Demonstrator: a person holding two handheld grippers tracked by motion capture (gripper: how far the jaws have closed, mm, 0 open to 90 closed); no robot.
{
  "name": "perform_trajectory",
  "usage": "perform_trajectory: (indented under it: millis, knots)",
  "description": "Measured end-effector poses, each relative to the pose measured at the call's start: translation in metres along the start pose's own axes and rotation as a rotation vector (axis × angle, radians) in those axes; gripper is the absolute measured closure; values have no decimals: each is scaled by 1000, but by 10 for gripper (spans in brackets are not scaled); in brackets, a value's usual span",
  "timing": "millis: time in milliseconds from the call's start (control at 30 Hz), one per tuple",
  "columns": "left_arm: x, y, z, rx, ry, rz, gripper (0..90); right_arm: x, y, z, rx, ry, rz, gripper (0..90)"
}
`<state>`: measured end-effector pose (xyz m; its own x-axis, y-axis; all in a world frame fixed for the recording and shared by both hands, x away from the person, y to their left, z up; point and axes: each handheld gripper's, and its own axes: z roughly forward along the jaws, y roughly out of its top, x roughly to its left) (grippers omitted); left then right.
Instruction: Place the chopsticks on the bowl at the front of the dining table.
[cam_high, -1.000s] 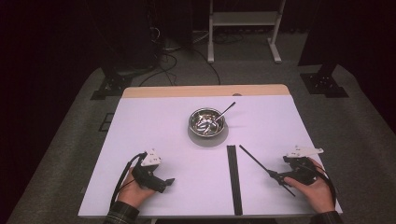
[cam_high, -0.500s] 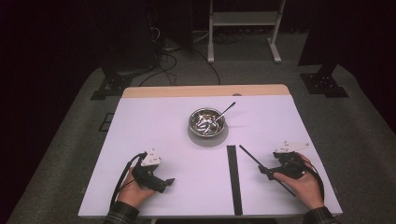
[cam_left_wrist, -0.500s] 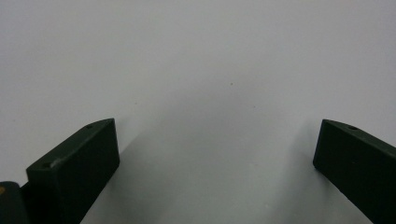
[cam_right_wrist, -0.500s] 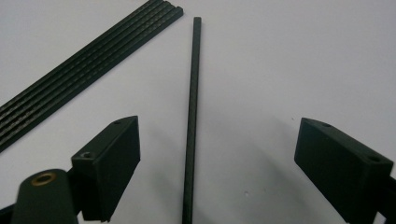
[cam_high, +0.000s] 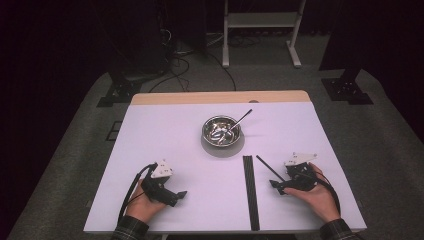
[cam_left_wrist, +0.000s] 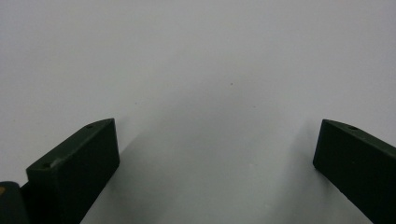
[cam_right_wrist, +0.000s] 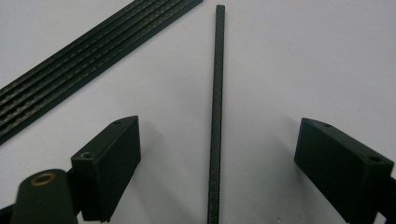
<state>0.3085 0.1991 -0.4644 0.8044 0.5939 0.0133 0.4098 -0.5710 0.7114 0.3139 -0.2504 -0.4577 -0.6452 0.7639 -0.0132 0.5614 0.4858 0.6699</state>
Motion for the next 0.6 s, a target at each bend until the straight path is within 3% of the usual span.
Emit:
perform_trajectory:
  millis: [67,367,433,533,600]
  knots:
    - [0,0,0,0,0,0,0,-1,0,0,10,3,21,121]
    - [0,0,0,0,0,0,0,-1,2,0,22,1,33,142]
    - [0,0,0,0,0,0,0,-1,2,0,20,-2,35,175]
    - [0,0,0,0,0,0,0,-3,2,-3,8,-5,33,310]
    - [0,0,0,0,0,0,0,-2,2,-4,9,-3,33,331]
